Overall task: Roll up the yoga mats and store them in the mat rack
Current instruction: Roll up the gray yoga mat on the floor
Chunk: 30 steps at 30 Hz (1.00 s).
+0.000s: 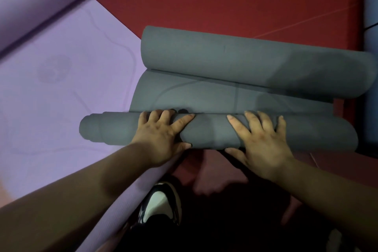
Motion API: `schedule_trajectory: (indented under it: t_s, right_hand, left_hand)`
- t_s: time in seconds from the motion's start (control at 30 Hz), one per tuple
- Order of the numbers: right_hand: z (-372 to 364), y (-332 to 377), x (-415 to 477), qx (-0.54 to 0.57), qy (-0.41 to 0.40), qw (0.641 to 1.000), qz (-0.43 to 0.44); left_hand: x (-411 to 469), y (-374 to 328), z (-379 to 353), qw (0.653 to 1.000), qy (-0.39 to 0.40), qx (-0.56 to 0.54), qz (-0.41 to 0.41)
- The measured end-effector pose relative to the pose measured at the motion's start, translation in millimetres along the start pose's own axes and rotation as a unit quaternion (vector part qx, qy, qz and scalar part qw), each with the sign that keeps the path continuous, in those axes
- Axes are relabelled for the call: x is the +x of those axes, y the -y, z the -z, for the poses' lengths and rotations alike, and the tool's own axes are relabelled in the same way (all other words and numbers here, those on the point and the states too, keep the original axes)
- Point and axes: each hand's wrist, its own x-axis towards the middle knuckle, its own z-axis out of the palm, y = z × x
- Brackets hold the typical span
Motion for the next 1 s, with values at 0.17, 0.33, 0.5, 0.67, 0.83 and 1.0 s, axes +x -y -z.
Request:
schedule_trajectory:
  t_s: [0.17,0.33,0.5,0.67,0.83,1.0]
  right_hand:
    - [16,-13,19,0.017,0.026,1.0,0.006]
    - [30,-20,37,0.044,0.083,0.995,0.012]
    - [30,-22,40,0.051,0.081,0.995,0.014]
    - [18,-18,30,0.026,-0.018,0.999,0.012]
    - [6,-20,25,0.015,-0.067,0.997,0.02]
    - [13,-25,38,0.008,-0.038,0.999,0.018]
  left_hand:
    - [10,8,6,0.999,-0.027,-0.014,-0.021]
    - [-6,-5,-16,0.988,-0.151,-0.012,-0.003]
    - [1,-1,-12,0.992,-0.123,-0.015,0.005]
    - [13,11,-6,0.995,-0.096,-0.001,0.001]
    - [24,22,3,0.999,-0.05,-0.001,-0.008]
    - [27,21,8,0.996,-0.091,0.014,-0.017]
